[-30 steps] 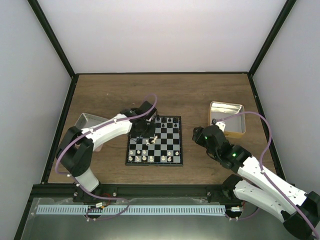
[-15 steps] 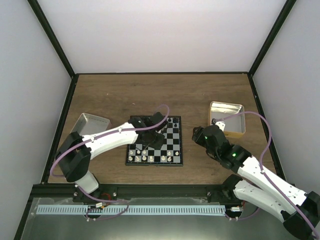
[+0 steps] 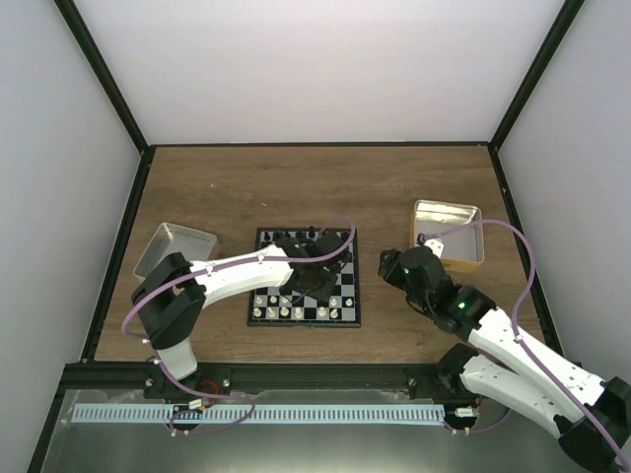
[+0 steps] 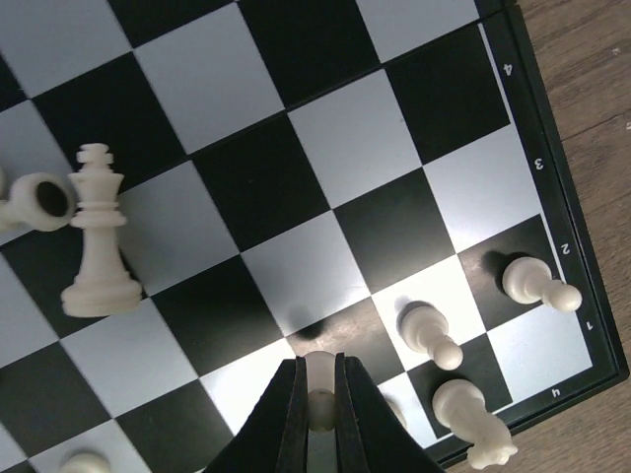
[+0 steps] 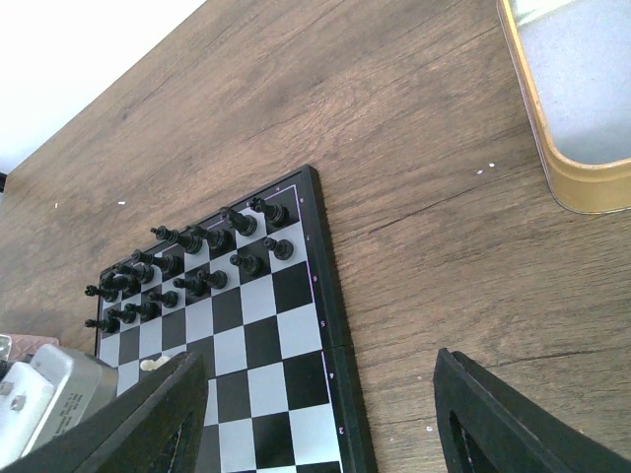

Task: Set up the chess pieces on the board
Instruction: Place the chess piece on the chessboard.

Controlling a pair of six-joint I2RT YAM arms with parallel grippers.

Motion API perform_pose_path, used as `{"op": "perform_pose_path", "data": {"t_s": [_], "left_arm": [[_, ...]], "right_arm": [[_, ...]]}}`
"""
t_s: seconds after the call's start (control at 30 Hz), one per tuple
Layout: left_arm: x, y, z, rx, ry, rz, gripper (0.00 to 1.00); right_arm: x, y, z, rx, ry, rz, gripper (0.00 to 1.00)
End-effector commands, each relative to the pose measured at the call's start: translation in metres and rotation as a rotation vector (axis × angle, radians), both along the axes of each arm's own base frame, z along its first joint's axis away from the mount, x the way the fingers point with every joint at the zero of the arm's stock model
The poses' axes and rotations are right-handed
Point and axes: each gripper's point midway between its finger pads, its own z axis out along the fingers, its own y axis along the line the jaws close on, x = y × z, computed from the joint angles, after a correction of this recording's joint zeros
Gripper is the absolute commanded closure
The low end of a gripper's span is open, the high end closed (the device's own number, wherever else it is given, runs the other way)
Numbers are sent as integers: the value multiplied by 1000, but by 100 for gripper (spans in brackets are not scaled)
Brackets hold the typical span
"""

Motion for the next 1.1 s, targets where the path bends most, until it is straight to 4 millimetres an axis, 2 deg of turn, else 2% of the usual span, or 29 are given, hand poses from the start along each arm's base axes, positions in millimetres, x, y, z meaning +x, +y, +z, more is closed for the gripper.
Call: {"op": "perform_pose_path", "data": {"t_s": [0.0,0.27,0.47,0.6,0.77,0.9,1.07], "left_arm": [[0,-20,-1,-37,2,-41,95],[-8,-25,-14,-36,50,-65,95],[-8,-24,-15,-26,52,-66,85],[-5,-28,-1,-57,35,-67,76],[14,-24,32,-77,-57,-20,72],[38,3,49,-66,-146,106,68],[69,68,55,-37,-230,334,64]], "right_arm": [[3,-2,6,8,-22,-16,35],[3,-3,5,5,-19,-19,35],[3,-3,4,4,-18,-19,35],[3,-3,4,6,-18,-19,35],[2,-3,4,4,-16,-18,35],[2,-3,4,8,-18,-17,35],[2,-2,3,10,-15,-13,35]]}}
